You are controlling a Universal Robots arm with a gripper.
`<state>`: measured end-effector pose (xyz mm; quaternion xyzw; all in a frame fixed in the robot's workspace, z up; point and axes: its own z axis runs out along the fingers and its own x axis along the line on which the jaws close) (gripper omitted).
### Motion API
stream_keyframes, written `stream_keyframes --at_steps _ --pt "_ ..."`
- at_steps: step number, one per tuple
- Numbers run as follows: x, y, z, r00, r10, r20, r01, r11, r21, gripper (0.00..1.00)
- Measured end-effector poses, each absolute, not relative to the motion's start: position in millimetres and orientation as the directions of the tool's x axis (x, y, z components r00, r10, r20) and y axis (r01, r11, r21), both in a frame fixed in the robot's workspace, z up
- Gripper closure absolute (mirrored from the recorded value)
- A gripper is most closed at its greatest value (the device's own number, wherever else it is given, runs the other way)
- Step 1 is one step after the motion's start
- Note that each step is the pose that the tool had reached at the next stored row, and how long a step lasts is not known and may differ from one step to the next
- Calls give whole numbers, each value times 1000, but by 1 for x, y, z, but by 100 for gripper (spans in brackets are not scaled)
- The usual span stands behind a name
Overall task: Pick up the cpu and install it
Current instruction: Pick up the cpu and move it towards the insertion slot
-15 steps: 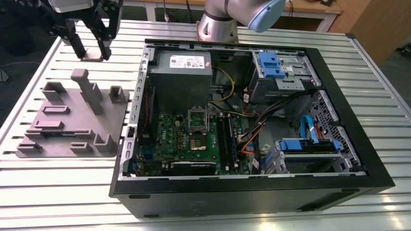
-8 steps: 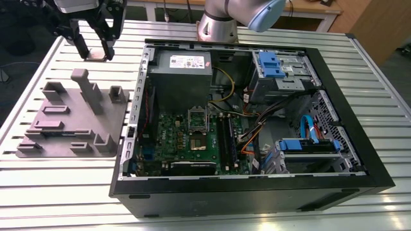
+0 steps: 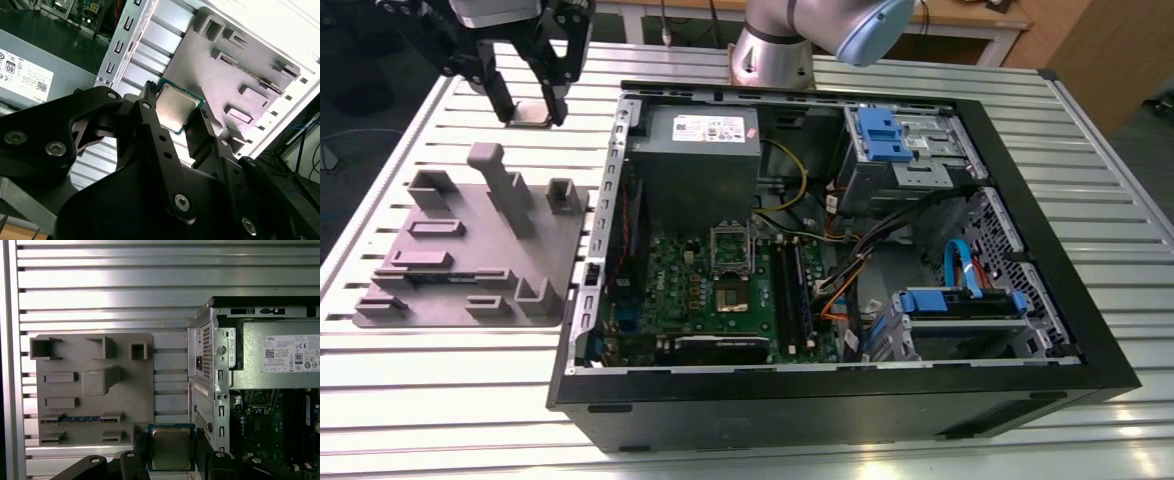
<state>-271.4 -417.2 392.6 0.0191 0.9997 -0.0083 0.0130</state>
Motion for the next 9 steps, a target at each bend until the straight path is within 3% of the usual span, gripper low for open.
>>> stream_keyframes --at_steps 9 --pt "-263 -417 393 -999 38 -26 38 999 -16 53"
